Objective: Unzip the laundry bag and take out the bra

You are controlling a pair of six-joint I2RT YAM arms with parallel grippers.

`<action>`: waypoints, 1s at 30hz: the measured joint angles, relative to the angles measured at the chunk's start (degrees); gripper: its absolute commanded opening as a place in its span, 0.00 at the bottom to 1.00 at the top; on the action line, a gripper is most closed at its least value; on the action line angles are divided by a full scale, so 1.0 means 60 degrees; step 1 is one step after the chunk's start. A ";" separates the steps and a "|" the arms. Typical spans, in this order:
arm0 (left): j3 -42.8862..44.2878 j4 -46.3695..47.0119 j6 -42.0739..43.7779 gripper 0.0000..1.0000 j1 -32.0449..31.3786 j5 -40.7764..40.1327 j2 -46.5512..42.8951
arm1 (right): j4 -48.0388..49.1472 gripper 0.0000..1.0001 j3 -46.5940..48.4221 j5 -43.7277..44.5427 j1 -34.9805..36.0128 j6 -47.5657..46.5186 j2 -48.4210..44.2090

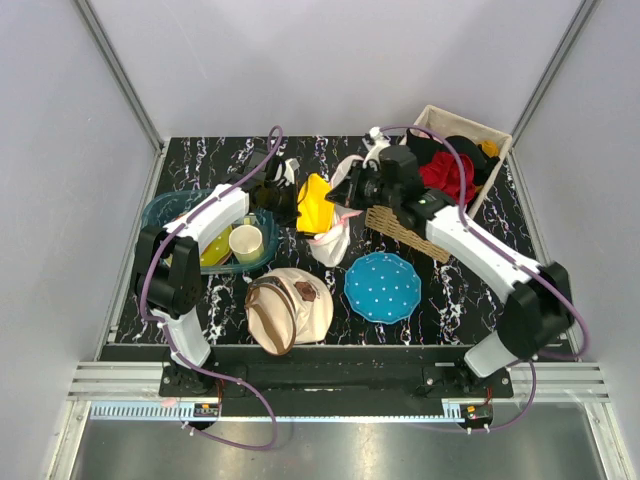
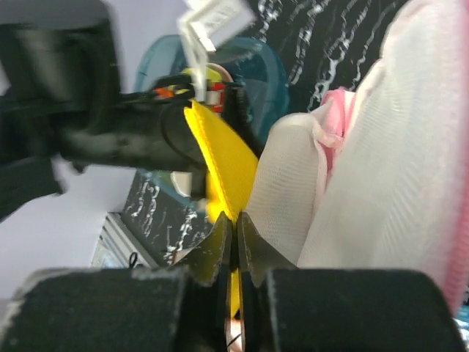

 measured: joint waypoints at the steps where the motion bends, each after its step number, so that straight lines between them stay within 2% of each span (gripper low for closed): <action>1: 0.0000 0.0011 -0.0036 0.00 -0.0047 0.0011 0.0000 | 0.0127 0.00 0.0004 -0.0062 -0.0004 0.0051 0.0361; 7: 0.0000 0.0033 -0.0138 0.00 -0.0109 0.0098 -0.0106 | 0.0168 0.00 -0.0299 -0.0124 0.0000 0.0153 0.1953; 8: 0.0000 0.0033 -0.0142 0.00 -0.0109 0.0102 -0.0127 | 0.0069 0.02 -0.0404 -0.0127 0.0000 0.0131 0.1963; 9: 0.0000 0.0036 -0.0142 0.00 -0.0106 0.0102 -0.0142 | -0.0015 0.12 -0.0419 -0.0127 0.0000 0.0109 0.1956; 10: 0.0000 0.0036 -0.0142 0.00 -0.0106 0.0102 -0.0142 | -0.0018 0.15 -0.0401 -0.0127 0.0000 0.0055 0.1942; 11: 0.0000 0.0036 -0.0146 0.00 -0.0106 0.0102 -0.0142 | -0.0036 0.00 -0.0368 -0.0113 0.0004 0.0036 0.1923; 20: 0.0000 0.0062 -0.0211 0.00 -0.0109 0.0164 -0.0142 | -0.0313 0.00 -0.0117 -0.0051 0.0007 -0.0215 0.1457; 30: 0.0000 0.0047 -0.0208 0.00 -0.0117 0.0164 -0.0164 | -0.0820 0.00 0.0517 0.0670 0.0040 -0.0328 -0.0645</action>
